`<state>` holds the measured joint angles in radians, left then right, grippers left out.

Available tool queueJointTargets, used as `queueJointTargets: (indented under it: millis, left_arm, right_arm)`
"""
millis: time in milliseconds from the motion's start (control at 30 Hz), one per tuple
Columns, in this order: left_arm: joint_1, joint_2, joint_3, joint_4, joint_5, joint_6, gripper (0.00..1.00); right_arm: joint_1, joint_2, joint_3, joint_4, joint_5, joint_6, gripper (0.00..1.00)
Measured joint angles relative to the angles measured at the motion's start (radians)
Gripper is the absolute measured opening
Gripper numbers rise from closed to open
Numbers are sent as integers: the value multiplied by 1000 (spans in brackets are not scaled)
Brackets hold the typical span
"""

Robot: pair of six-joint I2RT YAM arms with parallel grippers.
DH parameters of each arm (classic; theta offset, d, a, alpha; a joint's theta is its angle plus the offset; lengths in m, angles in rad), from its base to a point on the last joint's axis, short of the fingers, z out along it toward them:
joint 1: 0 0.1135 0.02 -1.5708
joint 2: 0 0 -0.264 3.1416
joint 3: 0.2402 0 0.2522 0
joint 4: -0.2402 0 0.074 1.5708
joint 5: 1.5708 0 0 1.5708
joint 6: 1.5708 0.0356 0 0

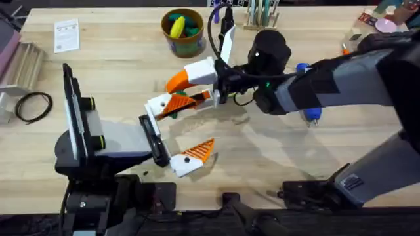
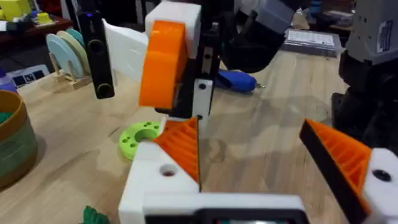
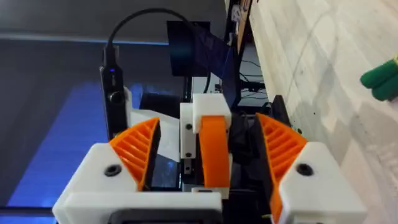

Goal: Pick up the gripper from the table and insert it into the empty holder that is missing its gripper. Then pick up a screw, insert it into the mounting hole, and use the screwdriver to tighten it. Finally, clean up the table by picking up the vegetable and placing it into the bucket.

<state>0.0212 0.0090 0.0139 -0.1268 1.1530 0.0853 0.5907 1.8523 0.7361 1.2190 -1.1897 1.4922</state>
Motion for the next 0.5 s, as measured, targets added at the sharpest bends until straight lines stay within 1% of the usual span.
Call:
queueJointTargets:
  millis: [100,200,300,333,367,500]
  left_arm:
    - [0,0,0,0,3,0,985]
    - [0,0,0,0,3,0,985]
    - [0,0,0,0,3,0,985]
    - [0,0,0,0,3,0,985]
    - [0,0,0,0,3,0,985]
    - [0,0,0,0,3,0,986]
  right_arm:
    - [0,-3,0,-15,0,-17,840]
    - [-6,-43,0,-117,2,-72,840]
    - [-32,-147,0,-331,22,-169,842]
    - [-47,-191,1,-424,34,-211,841]
    - [-64,-243,1,-532,50,-258,840]
    - [-144,-433,5,-876,127,-445,840]
